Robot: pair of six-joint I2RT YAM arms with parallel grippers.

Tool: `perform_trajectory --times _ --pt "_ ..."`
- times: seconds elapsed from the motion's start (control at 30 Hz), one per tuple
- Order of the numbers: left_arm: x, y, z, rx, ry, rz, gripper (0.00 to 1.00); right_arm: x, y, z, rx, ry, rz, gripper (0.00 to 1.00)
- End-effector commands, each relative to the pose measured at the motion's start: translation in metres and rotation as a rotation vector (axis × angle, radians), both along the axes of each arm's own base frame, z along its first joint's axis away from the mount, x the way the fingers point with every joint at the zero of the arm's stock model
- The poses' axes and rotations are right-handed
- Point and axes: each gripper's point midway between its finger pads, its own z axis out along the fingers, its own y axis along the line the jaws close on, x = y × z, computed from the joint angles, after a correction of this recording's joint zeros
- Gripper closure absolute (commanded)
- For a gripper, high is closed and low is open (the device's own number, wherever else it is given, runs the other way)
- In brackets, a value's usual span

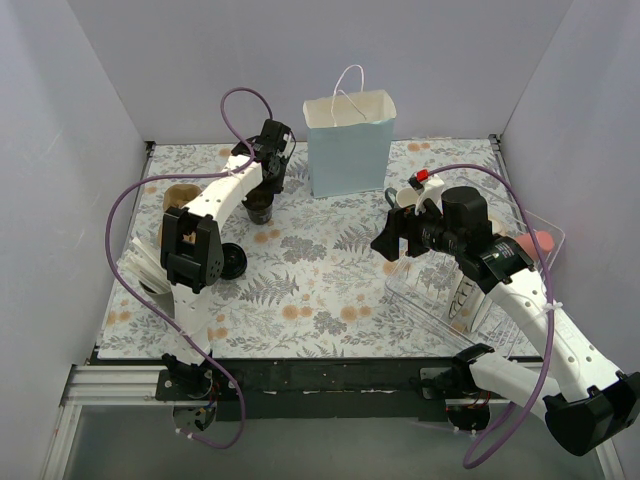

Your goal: Pack the takeout coffee

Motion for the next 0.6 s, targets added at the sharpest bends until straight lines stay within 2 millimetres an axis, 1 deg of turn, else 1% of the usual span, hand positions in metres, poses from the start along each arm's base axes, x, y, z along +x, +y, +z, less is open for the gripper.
perform_trajectory --times 0.0,0.1,0.17,0.27,0.4,0.57 --pt "-0.001 -0.001 0.041 -0.036 -0.085 0.004 0.73 0.003 0.003 0.019 0.037 -0.038 0.004 0.10" --pt "-0.004 -0.002 0.037 -0.041 -0.073 0.004 0.73 0.002 0.003 0.018 0.035 -0.038 0.007 0.10" --pt "-0.003 -0.001 0.039 -0.040 -0.078 0.008 0.73 0.002 0.002 0.019 0.034 -0.040 0.004 0.10" --pt "-0.001 -0.001 0.050 -0.043 -0.105 0.014 0.72 0.002 0.002 0.019 0.034 -0.040 0.004 0.10" --pt "-0.002 -0.004 0.055 -0.060 -0.111 0.009 0.72 0.002 0.003 0.018 0.035 -0.037 0.004 0.10" --pt "-0.004 -0.002 0.044 -0.049 -0.086 0.014 0.72 0.002 0.003 0.018 0.038 -0.037 0.006 0.10"
